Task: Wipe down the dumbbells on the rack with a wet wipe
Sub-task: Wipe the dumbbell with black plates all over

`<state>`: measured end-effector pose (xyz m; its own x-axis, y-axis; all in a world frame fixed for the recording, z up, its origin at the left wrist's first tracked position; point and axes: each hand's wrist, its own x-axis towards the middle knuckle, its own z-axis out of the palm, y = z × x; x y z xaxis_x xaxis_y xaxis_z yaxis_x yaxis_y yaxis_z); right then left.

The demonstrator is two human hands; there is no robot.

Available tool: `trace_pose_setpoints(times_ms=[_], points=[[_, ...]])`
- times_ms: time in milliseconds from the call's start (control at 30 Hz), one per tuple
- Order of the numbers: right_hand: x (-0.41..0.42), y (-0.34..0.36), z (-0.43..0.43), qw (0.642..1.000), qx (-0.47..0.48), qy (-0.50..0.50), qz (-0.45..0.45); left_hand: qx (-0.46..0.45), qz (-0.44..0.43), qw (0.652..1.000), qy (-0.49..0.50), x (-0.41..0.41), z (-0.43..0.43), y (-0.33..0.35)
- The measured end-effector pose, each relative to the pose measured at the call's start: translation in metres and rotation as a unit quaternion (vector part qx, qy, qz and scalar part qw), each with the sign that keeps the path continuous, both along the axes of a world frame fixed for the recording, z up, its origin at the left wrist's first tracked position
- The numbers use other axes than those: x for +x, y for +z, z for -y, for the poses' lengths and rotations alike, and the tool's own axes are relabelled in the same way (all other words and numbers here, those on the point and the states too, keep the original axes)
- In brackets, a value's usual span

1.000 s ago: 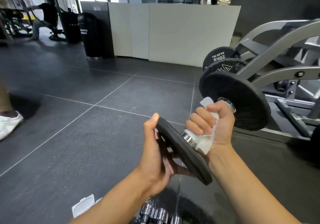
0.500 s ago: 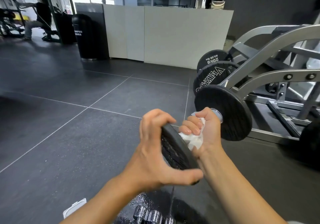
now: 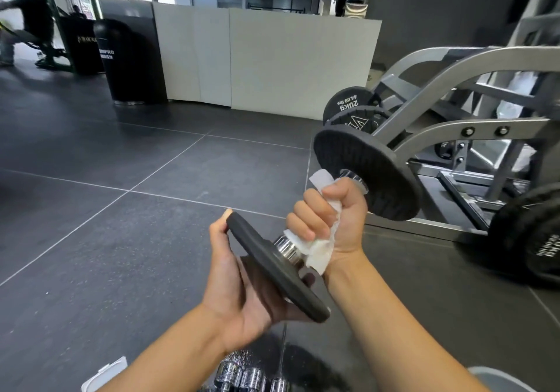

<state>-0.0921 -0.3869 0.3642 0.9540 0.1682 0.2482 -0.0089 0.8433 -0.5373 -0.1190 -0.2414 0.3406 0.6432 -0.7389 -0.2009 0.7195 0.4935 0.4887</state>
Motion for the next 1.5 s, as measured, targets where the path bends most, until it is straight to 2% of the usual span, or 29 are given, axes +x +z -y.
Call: trace_pose_setpoints(times_ms=[67, 100, 133, 167, 200, 267, 300, 333, 367, 400, 433, 467, 533, 567, 600, 667, 733, 867, 967, 1100, 1233, 1267, 1400, 1500], points=[[-0.002, 0.002, 0.001, 0.997, 0.019, -0.042, -0.059, 0.047, 0.083, 0.991, 0.092, -0.001, 0.002, 0.005], [-0.002, 0.004, 0.001, 0.994, 0.034, -0.06, -0.083, 0.093, 0.153, 0.972, 0.154, -0.003, 0.002, 0.007], [-0.001, 0.005, 0.001, 0.99, 0.043, -0.08, -0.104, 0.136, 0.249, 0.937, 0.206, -0.005, 0.002, 0.01], [-0.001, 0.005, 0.001, 0.987, 0.044, -0.102, -0.119, 0.187, 0.369, 0.875, 0.25, -0.004, 0.0, 0.007], [0.0, 0.006, 0.0, 0.983, 0.043, -0.124, -0.13, 0.243, 0.492, 0.787, 0.284, 0.0, -0.001, 0.005], [0.0, 0.006, -0.003, 0.973, 0.047, -0.166, -0.151, 0.314, 0.699, 0.553, 0.328, 0.01, -0.006, -0.002], [0.001, 0.006, -0.004, 0.969, 0.05, -0.182, -0.162, 0.321, 0.76, 0.455, 0.335, 0.015, -0.009, -0.005], [0.002, 0.005, -0.004, 0.965, 0.052, -0.191, -0.174, 0.314, 0.792, 0.405, 0.331, 0.018, -0.012, -0.006], [0.002, 0.004, -0.004, 0.962, 0.055, -0.195, -0.185, 0.311, 0.802, 0.404, 0.312, 0.02, -0.015, -0.006], [0.002, 0.003, -0.004, 0.959, 0.053, -0.198, -0.197, 0.312, 0.795, 0.436, 0.284, 0.021, -0.018, -0.005], [0.002, 0.001, -0.003, 0.956, 0.047, -0.201, -0.208, 0.32, 0.762, 0.495, 0.267, 0.017, -0.019, -0.004], [0.002, -0.001, -0.003, 0.954, 0.04, -0.202, -0.219, 0.332, 0.696, 0.578, 0.267, 0.013, -0.02, -0.003], [0.002, -0.005, -0.003, 0.951, 0.04, -0.2, -0.233, 0.339, 0.484, 0.758, 0.277, 0.003, -0.018, -0.004], [0.003, -0.007, -0.003, 0.95, 0.042, -0.198, -0.238, 0.336, 0.371, 0.831, 0.243, 0.001, -0.016, -0.002], [0.003, -0.01, -0.003, 0.95, 0.043, -0.194, -0.242, 0.332, 0.276, 0.883, 0.185, 0.0, -0.013, -0.002], [0.005, -0.014, -0.003, 0.951, 0.032, -0.187, -0.242, 0.314, 0.179, 0.93, 0.067, -0.003, -0.013, 0.003], [0.007, -0.019, -0.003, 0.954, 0.014, -0.173, -0.243, 0.296, 0.158, 0.942, 0.013, -0.004, -0.016, 0.007], [0.01, -0.032, -0.004, 0.958, -0.048, -0.12, -0.254, 0.262, 0.091, 0.961, 0.011, 0.005, -0.016, 0.002], [0.014, -0.046, -0.004, 0.963, -0.089, -0.071, -0.245, 0.245, 0.02, 0.969, 0.027, 0.009, -0.017, -0.012], [0.012, -0.057, 0.0, 0.962, -0.188, -0.026, -0.197, 0.237, -0.006, 0.969, 0.067, 0.009, -0.022, -0.027], [0.011, -0.069, -0.002, 0.972, -0.114, 0.005, -0.207, 0.23, -0.047, 0.967, 0.099, 0.015, -0.032, -0.041], [0.01, -0.073, -0.004, 0.971, -0.122, 0.006, -0.207, 0.228, -0.056, 0.966, 0.106, 0.018, -0.035, -0.046], [0.007, -0.099, -0.011, 0.937, -0.206, -0.027, -0.279, 0.244, -0.077, 0.956, 0.146, 0.025, -0.048, -0.073], [0.0, -0.115, -0.016, 0.916, -0.215, -0.076, -0.329, 0.261, -0.098, 0.943, 0.179, 0.026, -0.059, -0.095]])
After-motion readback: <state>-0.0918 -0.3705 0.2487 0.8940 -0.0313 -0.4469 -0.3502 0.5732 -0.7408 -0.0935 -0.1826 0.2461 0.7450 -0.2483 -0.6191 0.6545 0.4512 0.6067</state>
